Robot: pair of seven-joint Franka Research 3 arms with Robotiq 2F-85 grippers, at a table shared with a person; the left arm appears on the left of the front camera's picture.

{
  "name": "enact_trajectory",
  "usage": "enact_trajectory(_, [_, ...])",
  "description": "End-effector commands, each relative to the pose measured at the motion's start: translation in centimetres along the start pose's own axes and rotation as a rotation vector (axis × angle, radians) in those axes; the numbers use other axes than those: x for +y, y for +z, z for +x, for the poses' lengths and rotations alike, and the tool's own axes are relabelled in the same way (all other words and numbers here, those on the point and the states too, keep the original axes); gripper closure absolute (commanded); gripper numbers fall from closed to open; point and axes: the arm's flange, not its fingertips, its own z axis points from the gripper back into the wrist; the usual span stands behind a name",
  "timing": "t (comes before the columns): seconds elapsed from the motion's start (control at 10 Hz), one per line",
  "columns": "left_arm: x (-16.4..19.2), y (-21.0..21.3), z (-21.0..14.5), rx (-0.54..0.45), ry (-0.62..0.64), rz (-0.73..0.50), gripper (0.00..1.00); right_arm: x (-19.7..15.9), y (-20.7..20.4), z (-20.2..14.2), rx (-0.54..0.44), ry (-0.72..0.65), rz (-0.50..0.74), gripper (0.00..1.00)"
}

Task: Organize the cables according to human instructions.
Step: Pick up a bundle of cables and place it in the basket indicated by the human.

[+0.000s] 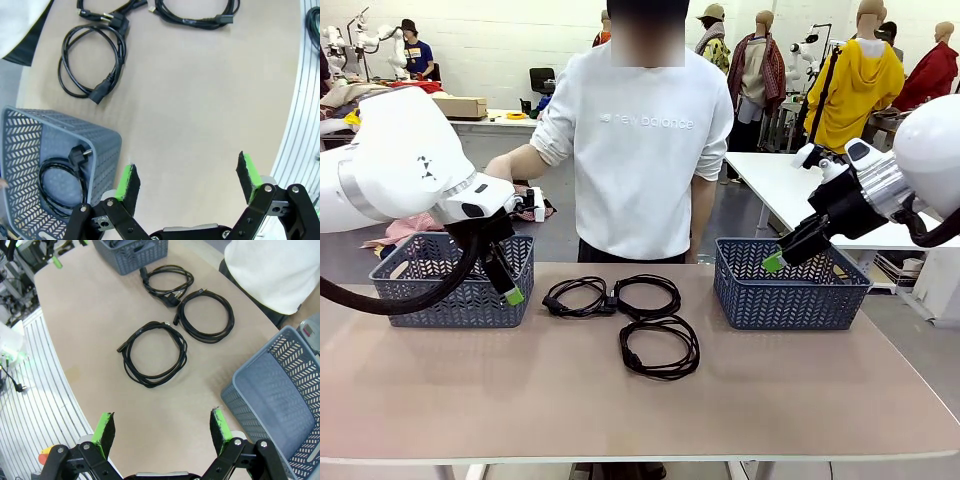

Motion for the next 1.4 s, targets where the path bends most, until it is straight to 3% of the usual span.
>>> enact_trajectory(0.0, [0.2, 0.1, 0.0, 0.001, 0.003, 0.006, 0.0, -0.1, -0.1, 0.0, -0.018, -0.001, 0.014, 0.0])
enact_trajectory(1.0, [0.0, 0.0, 0.0, 0.0, 0.0, 0.0, 0.0, -0.1, -0.1, 0.0, -0.018, -0.001, 0.014, 0.0])
enact_trajectory(1.3, [0.9, -1.0, 3.6, 0.13, -0.121, 0.053, 0.0, -0.1, -0.1, 0.0, -0.018, -0.001, 0.014, 0.0])
